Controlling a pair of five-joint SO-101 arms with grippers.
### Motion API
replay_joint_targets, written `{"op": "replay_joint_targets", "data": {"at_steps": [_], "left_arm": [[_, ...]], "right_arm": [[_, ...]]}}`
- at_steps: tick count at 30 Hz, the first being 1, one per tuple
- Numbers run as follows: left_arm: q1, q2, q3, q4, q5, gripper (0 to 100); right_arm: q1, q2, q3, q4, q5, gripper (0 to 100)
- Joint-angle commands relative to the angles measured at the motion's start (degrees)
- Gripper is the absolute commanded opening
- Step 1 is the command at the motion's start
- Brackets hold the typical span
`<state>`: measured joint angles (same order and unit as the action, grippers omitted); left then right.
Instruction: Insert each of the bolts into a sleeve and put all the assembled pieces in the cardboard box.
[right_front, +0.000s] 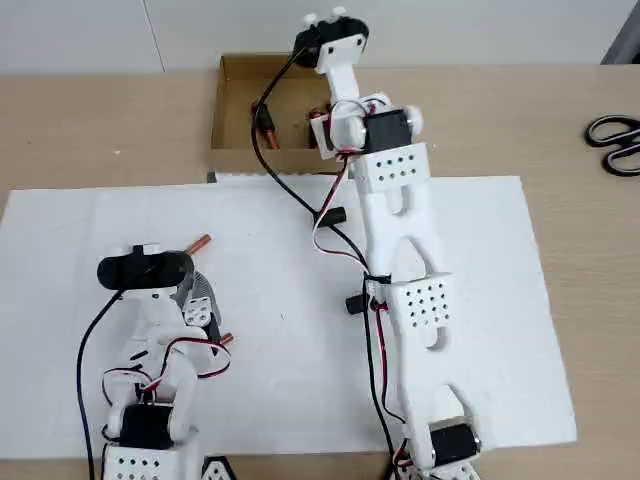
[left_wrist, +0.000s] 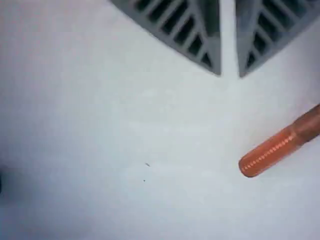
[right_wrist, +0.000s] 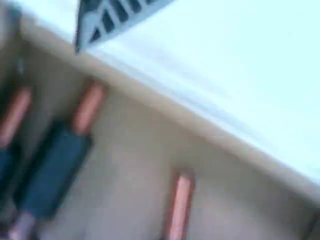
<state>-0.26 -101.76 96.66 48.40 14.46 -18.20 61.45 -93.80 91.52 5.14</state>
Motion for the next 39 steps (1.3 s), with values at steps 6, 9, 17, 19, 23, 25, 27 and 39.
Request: {"op": "replay_joint_targets", "data": {"at_steps": [6,9,17,19,23,25,27,39], "left_arm": [[0.0,-0.4,-0.2,0.0,0.3,1],[0.3,-0.4,-0.2,0.0,0.2,1],[0.4,-0.4,-0.2,0.0,0.3,1],[0.4,-0.4,-0.2,0.0,0.3,1],[0.4,-0.4,-0.2,0.0,0.4,1],[0.4,-0.4,-0.2,0.0,0.4,1],[0.4,-0.4,-0.2,0.0,0.4,1],[0.4,-0.4,-0.2,-0.1,0.4,1]], "right_arm": [[3.0,-8.7,-2.5,6.5,-2.1,15.5],[3.6,-10.4,-2.5,7.2,-2.4,15.5],[3.7,-13.1,-2.3,7.4,-2.5,15.5],[3.7,-14.2,-2.3,7.4,-2.5,15.5],[3.8,-16.9,-2.3,7.8,-2.4,15.5],[3.8,-17.5,-2.2,7.9,-2.4,15.5],[3.8,-17.7,-2.2,7.9,-2.4,15.5],[3.8,-18.2,-2.5,8.1,-2.5,15.5]]}}
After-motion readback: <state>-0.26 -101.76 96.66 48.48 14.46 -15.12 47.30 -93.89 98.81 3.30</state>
